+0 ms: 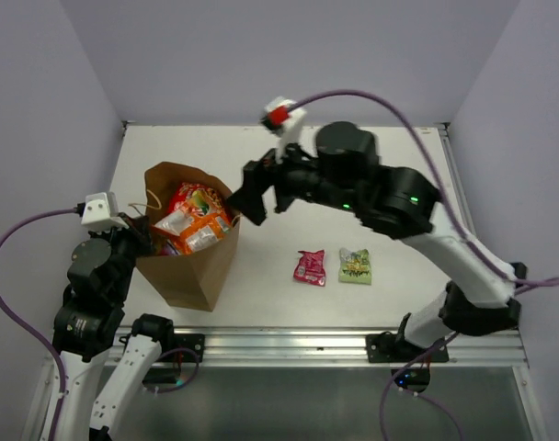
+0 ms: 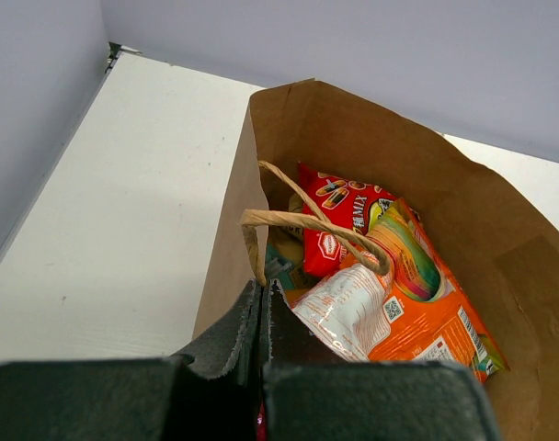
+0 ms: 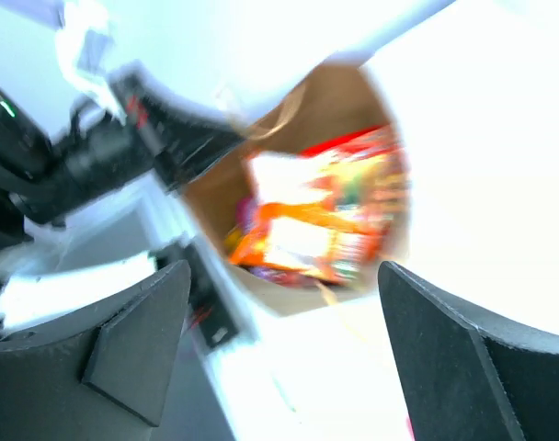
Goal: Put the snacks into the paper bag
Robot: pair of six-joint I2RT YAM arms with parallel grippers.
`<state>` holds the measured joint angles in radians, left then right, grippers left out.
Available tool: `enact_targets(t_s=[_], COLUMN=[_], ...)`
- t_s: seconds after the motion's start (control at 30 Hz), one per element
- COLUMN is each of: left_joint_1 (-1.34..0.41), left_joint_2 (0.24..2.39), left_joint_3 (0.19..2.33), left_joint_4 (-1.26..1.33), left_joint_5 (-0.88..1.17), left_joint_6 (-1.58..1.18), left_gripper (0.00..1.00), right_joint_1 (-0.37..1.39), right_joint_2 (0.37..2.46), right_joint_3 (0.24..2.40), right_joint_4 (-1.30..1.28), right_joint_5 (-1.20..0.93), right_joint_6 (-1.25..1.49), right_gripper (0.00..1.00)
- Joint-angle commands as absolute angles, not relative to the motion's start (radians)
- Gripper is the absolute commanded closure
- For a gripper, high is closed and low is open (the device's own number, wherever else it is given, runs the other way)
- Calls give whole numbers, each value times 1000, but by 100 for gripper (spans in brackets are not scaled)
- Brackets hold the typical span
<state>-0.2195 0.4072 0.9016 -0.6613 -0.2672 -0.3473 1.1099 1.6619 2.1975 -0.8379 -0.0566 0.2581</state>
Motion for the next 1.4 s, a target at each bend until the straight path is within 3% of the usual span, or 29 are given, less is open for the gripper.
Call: enact_targets(t_s=[0.0, 0.13, 0.37, 0.93, 1.13, 1.27, 1.37], left_joint_1=[-230, -229, -229, -230, -230, -232, -232], left_joint_2=[400, 397, 405, 400, 399, 397, 397], left_joint_3=[913, 905, 908, 914, 917, 914, 914], left_joint_4=[-612, -609, -612, -627, -629, -624, -624], left_joint_5=[-252, -249, -244, -265, -272, -272, -265], left_joint_6=[-336, -341, -341, -328, -324, -325, -328], left_gripper=[100, 100, 100, 100, 100, 100, 100], right_joint_1=[1111, 1100, 925, 833, 831, 833, 833], right_joint_2=[1436, 1326, 1274, 1629, 1664, 1638, 1631], right_joint_3=[2033, 1647, 1104, 1008, 980, 956, 956], right_joint_4=[-794, -876, -684, -440, -451, -466, -485], right_joint_5=[345, 561, 355, 267, 252, 256, 256], right_joint_6=[212, 383, 617, 618, 655, 660, 652], right_gripper=[13, 11, 12, 15, 18, 39, 77])
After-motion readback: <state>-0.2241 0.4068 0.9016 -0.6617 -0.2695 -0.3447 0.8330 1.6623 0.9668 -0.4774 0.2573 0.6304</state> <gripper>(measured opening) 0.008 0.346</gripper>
